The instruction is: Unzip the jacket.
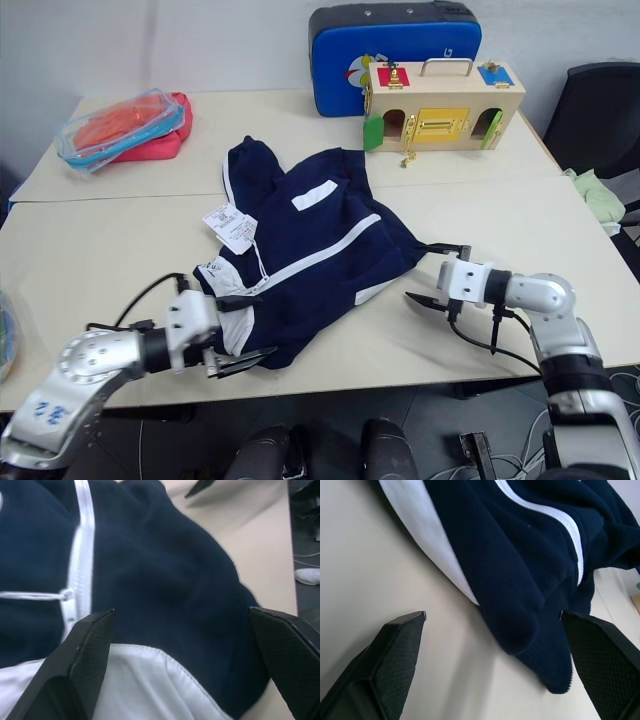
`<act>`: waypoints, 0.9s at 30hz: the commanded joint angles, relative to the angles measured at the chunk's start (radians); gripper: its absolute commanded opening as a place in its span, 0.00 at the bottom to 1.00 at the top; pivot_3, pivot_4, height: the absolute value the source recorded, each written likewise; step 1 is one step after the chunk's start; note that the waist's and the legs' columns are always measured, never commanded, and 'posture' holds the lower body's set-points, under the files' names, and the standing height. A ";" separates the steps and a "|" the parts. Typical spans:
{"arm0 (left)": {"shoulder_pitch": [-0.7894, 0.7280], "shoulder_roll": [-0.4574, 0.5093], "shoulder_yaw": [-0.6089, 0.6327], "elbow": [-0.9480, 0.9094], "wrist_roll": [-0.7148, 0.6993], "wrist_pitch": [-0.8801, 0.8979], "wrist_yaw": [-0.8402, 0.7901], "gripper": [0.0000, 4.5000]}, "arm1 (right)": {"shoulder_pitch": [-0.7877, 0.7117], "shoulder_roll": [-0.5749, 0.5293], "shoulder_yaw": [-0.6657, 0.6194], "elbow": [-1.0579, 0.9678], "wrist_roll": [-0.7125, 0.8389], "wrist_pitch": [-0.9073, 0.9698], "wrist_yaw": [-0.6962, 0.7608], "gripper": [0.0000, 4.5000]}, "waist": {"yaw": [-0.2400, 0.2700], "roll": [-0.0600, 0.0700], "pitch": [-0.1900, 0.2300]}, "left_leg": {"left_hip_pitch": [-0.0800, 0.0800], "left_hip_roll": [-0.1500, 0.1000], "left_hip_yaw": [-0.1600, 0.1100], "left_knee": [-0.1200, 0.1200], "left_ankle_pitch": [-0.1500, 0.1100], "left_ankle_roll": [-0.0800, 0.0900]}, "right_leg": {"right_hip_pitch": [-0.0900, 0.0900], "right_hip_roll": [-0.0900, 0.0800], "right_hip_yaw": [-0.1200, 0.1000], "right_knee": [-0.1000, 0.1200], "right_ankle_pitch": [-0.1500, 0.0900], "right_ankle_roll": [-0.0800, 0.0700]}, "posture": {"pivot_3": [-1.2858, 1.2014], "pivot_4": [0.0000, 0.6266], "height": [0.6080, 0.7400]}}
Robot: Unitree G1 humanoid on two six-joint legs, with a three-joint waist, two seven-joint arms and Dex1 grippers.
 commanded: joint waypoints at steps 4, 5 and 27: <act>-0.089 -0.088 -0.135 0.075 0.135 0.065 0.117 0.91 | -0.173 0.018 0.095 0.229 -0.122 -0.086 -0.059 0.86 | -0.006 0.000 0.000 | 0.001 0.000 0.000 0.002 0.001 0.000 | 0.001 0.000 0.001 0.002 0.000 0.000 | 0.52 0.24 1.00; -0.095 -0.091 -0.148 0.079 0.152 0.061 0.121 0.86 | -0.186 0.019 0.104 0.251 -0.122 -0.097 -0.049 0.79 | -0.006 0.000 0.000 | 0.001 0.000 0.000 0.002 0.002 0.000 | 0.001 0.000 0.001 0.003 0.000 0.000 | 0.52 0.24 1.00; 0.083 0.235 0.246 0.287 -0.137 -0.227 -0.466 0.01 | 0.303 -0.427 0.208 -0.676 0.533 0.616 0.568 0.00 | -0.001 0.005 0.003 | 0.000 0.001 -0.006 0.000 -0.001 -0.003 | 0.000 -0.005 -0.004 0.002 -0.002 -0.003 | 0.52 0.24 1.00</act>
